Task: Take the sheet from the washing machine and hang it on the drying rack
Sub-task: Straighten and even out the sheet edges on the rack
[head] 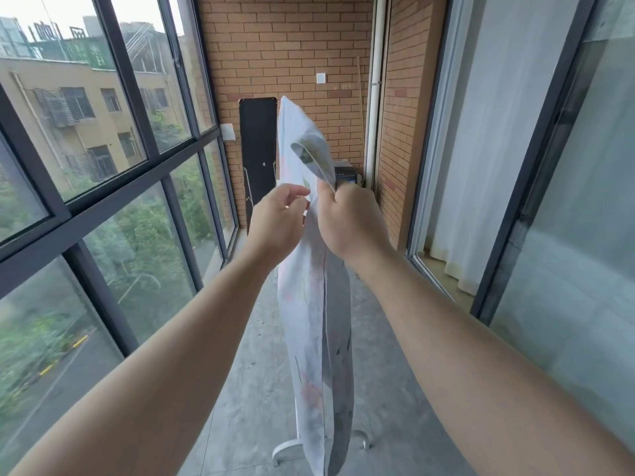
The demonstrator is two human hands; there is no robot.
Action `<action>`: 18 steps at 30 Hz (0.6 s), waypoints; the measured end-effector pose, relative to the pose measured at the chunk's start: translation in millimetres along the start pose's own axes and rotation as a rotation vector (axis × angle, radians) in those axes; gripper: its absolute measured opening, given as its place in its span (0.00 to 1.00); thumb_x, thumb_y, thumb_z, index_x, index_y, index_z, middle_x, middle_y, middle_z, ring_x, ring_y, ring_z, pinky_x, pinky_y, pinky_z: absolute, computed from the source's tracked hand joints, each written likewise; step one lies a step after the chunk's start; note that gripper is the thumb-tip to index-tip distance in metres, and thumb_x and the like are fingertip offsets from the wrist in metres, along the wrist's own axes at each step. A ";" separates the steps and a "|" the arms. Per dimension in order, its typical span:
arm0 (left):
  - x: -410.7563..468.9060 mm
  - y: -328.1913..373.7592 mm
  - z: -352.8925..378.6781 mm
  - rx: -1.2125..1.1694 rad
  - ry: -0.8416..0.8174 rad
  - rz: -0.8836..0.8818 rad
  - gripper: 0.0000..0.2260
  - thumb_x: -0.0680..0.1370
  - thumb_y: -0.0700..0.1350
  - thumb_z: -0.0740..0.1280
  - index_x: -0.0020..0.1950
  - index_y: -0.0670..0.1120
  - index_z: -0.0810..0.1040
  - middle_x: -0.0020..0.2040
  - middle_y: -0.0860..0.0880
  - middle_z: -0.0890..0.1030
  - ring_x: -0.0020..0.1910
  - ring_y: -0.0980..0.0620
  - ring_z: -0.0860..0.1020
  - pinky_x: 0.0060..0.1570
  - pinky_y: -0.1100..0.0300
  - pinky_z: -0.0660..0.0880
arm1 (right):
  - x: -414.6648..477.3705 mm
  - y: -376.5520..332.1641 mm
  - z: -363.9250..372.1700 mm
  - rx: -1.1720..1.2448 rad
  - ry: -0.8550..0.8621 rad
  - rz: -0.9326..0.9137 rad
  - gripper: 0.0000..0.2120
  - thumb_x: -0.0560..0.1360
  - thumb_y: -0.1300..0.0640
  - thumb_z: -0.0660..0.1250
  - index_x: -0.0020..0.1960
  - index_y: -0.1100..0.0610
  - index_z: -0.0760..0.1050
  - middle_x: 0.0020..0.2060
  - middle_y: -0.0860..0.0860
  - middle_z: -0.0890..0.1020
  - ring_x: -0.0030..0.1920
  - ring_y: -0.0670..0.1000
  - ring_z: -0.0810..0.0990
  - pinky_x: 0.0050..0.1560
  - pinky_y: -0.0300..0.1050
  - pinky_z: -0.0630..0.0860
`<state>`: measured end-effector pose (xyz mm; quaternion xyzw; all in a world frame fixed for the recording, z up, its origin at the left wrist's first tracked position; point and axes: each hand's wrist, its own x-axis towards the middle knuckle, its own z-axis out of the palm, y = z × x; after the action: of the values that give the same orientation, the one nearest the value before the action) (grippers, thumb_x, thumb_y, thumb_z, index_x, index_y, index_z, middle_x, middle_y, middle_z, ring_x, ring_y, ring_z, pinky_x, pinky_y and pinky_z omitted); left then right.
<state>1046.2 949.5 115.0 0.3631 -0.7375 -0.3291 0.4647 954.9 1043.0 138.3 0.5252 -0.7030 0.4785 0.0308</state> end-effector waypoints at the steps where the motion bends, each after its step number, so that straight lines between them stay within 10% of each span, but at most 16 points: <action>1: 3.0 1.8 -1.5 0.007 0.008 0.011 0.13 0.78 0.47 0.60 0.57 0.52 0.82 0.46 0.54 0.84 0.43 0.54 0.81 0.48 0.52 0.81 | -0.4 -2.4 -0.8 -0.005 0.006 -0.003 0.23 0.84 0.45 0.51 0.48 0.59 0.79 0.40 0.57 0.83 0.42 0.60 0.81 0.42 0.52 0.79; 6: 17.1 7.7 -5.6 0.016 0.007 0.054 0.12 0.80 0.47 0.60 0.58 0.50 0.82 0.48 0.53 0.84 0.36 0.61 0.81 0.41 0.56 0.79 | -4.5 -11.1 -4.2 -0.032 0.019 -0.016 0.23 0.85 0.45 0.51 0.48 0.58 0.78 0.41 0.56 0.83 0.42 0.59 0.81 0.43 0.51 0.80; 11: 46.5 15.2 -6.8 0.079 0.002 0.040 0.15 0.80 0.47 0.56 0.59 0.47 0.80 0.54 0.50 0.83 0.52 0.52 0.82 0.53 0.50 0.80 | -7.0 -7.4 -9.2 -0.063 0.008 -0.007 0.20 0.85 0.46 0.52 0.45 0.55 0.75 0.34 0.49 0.77 0.39 0.58 0.81 0.38 0.46 0.75; 18: 111.6 43.3 -4.6 0.361 -0.048 0.098 0.15 0.80 0.39 0.55 0.56 0.47 0.80 0.52 0.48 0.81 0.46 0.50 0.76 0.32 0.64 0.67 | -6.7 -4.4 -16.4 -0.143 0.024 0.021 0.18 0.85 0.47 0.51 0.53 0.55 0.76 0.32 0.44 0.72 0.36 0.53 0.76 0.33 0.43 0.67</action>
<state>1006.5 877.4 202.1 0.3965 -0.8122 -0.1770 0.3897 953.7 1059.4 146.3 0.5085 -0.7404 0.4337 0.0718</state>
